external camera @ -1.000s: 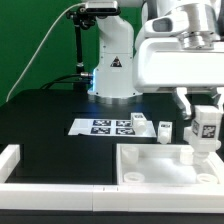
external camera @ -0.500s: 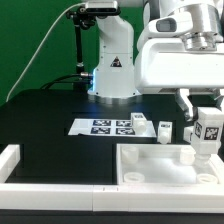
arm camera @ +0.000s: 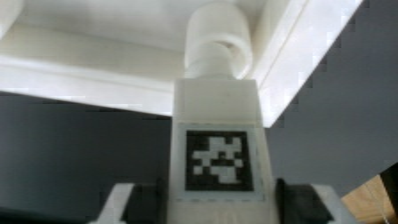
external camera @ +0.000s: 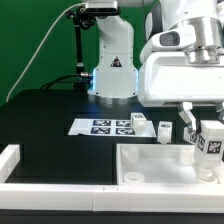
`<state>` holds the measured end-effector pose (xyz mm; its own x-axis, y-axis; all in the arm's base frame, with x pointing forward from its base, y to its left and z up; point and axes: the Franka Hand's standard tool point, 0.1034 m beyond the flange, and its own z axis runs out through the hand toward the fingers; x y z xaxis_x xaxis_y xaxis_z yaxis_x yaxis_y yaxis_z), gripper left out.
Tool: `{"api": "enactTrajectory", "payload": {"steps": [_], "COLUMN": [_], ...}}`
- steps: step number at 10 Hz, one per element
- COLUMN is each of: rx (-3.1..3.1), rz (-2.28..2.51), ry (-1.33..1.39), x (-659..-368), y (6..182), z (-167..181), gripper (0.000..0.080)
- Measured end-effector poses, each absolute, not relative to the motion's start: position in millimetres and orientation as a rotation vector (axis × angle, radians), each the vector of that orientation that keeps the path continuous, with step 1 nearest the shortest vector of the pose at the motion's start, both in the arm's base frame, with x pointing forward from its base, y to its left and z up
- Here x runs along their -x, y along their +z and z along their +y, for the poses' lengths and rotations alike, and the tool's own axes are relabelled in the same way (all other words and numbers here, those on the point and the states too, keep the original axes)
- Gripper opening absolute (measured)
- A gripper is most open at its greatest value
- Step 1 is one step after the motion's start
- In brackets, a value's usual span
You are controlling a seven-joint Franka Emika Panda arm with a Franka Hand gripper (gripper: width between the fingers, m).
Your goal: Assemble one leg
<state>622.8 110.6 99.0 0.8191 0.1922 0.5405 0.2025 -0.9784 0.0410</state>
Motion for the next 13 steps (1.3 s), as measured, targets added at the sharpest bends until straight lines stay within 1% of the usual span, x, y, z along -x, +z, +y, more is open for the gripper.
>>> {"api": "enactTrajectory", "payload": {"steps": [2,4,6,9,11,12,13], "rx": [2.974,2.973,2.978,2.962,2.964,2.966,2.98], "rz": [-0.337,-0.335,-0.336,-0.337,-0.339,-0.34,-0.342], "ry": [-0.885,-0.895,-0.886,-0.949,-0.941,-0.934,-0.88], "x": [-621,-622,-619,-618,-619,-618,-617], "y": [97.3,92.3,83.4,82.7,82.8,82.1,80.3], "z": [117,116,115,114,114,115,115], "gripper": [0.0287,0.0287,0.0287,0.0287,0.0287,0.0369,0.0506]}}
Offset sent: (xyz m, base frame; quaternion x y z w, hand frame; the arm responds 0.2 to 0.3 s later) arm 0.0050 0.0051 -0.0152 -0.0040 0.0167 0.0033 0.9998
